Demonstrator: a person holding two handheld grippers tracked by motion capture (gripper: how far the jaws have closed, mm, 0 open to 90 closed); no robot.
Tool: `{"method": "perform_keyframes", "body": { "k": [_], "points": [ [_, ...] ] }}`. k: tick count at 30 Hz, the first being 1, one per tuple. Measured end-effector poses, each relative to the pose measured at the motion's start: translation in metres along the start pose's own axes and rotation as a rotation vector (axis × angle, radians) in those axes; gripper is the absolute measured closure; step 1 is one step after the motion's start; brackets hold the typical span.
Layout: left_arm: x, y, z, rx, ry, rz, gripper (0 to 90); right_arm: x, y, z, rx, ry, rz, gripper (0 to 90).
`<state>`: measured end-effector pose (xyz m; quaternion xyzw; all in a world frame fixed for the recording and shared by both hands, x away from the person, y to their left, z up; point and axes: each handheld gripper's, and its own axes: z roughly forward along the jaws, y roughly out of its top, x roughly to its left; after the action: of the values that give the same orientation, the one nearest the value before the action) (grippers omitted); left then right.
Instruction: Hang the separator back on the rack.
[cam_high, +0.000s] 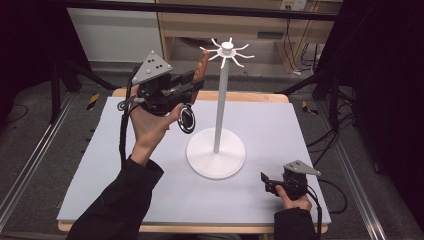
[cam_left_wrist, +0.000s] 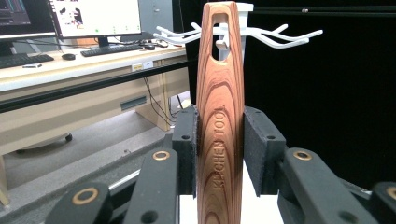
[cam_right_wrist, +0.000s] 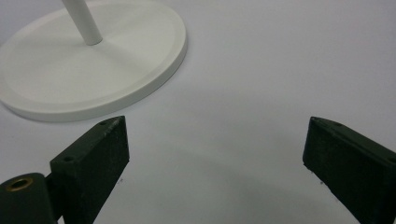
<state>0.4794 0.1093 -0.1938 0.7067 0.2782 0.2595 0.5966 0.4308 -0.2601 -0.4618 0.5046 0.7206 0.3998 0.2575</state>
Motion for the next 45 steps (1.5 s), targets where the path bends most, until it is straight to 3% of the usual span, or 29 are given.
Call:
{"method": "perform_keyframes", "body": {
  "k": [13, 38, 45],
  "points": [
    [-0.002, -0.005, 0.013, 0.017, -0.009, 0.0, 67.7, 0.0, 0.0, -0.001, -0.001, 0.002, 0.012, 7.5],
    [0.0, -0.013, 0.016, 0.005, -0.013, -0.009, 67.3, 0.0, 0.0, 0.0, 0.0, 0.003, 0.002, 7.4],
    [0.0, -0.013, 0.015, 0.024, -0.003, 0.022, 65.5, 0.0, -0.001, 0.001, 0.005, 0.004, 0.011, 7.5]
  ]
}}
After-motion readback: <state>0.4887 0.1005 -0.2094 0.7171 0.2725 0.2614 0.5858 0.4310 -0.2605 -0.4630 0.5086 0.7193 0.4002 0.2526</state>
